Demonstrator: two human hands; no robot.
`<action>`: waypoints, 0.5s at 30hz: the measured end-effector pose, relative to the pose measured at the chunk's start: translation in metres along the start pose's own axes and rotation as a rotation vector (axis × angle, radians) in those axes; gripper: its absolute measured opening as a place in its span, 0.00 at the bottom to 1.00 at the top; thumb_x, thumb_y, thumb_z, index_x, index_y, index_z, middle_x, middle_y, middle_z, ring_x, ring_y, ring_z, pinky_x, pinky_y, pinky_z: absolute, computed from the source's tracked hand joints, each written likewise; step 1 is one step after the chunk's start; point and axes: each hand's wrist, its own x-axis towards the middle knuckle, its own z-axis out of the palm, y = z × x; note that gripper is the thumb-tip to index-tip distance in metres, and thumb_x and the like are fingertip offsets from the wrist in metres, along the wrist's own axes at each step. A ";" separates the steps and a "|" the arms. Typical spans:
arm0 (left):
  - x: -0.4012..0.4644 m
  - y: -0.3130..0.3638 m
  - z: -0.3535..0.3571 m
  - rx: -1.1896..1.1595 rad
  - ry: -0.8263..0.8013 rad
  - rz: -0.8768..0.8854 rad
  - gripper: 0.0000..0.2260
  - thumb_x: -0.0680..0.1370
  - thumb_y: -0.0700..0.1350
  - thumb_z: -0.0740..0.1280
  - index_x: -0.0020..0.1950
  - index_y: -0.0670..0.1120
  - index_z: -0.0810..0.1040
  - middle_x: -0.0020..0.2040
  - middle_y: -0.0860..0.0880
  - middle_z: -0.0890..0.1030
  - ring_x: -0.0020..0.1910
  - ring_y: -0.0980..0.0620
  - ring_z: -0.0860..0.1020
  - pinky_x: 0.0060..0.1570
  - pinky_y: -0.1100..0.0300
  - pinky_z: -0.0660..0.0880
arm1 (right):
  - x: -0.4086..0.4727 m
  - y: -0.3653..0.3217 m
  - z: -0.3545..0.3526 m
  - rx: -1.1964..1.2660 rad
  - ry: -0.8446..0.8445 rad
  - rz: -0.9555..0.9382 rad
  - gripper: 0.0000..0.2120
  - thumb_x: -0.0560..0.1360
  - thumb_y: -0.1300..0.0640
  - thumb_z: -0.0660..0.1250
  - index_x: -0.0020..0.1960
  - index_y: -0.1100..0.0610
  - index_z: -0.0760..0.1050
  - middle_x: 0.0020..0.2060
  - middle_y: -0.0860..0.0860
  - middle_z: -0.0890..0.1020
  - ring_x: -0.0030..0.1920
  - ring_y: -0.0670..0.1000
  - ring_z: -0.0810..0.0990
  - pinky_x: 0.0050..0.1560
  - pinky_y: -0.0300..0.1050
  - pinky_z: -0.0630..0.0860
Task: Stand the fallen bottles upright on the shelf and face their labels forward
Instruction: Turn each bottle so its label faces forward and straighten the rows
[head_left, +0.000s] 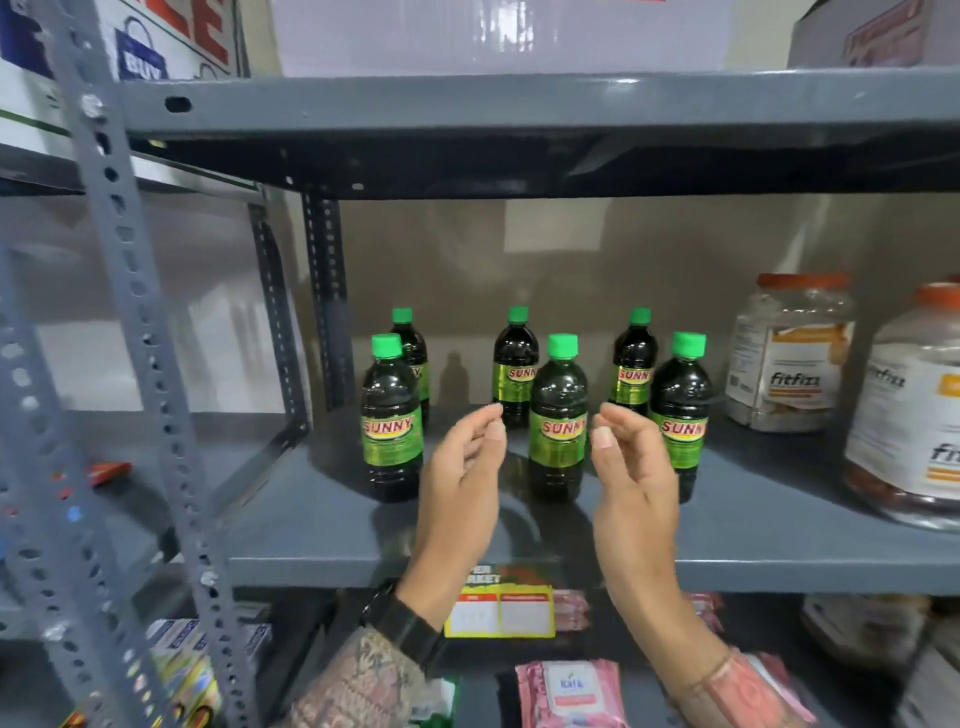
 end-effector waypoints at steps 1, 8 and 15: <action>0.008 -0.004 0.011 -0.041 -0.042 -0.063 0.16 0.86 0.50 0.64 0.74 0.54 0.77 0.67 0.62 0.80 0.64 0.69 0.78 0.63 0.69 0.71 | 0.009 0.004 -0.004 -0.031 -0.001 0.024 0.13 0.85 0.56 0.65 0.68 0.48 0.77 0.61 0.43 0.82 0.62 0.41 0.80 0.64 0.43 0.76; 0.037 -0.029 0.050 -0.227 -0.131 -0.384 0.15 0.86 0.58 0.59 0.63 0.56 0.82 0.68 0.52 0.84 0.70 0.52 0.79 0.77 0.46 0.70 | 0.047 0.023 -0.004 0.012 -0.190 0.385 0.15 0.87 0.53 0.60 0.72 0.51 0.74 0.65 0.48 0.82 0.64 0.47 0.81 0.60 0.42 0.76; 0.040 -0.028 0.047 -0.139 -0.079 -0.373 0.16 0.86 0.58 0.58 0.61 0.55 0.84 0.61 0.50 0.88 0.66 0.48 0.83 0.74 0.41 0.72 | 0.045 0.031 0.015 -0.013 -0.176 0.357 0.08 0.86 0.53 0.61 0.62 0.46 0.77 0.58 0.48 0.85 0.59 0.47 0.84 0.55 0.42 0.78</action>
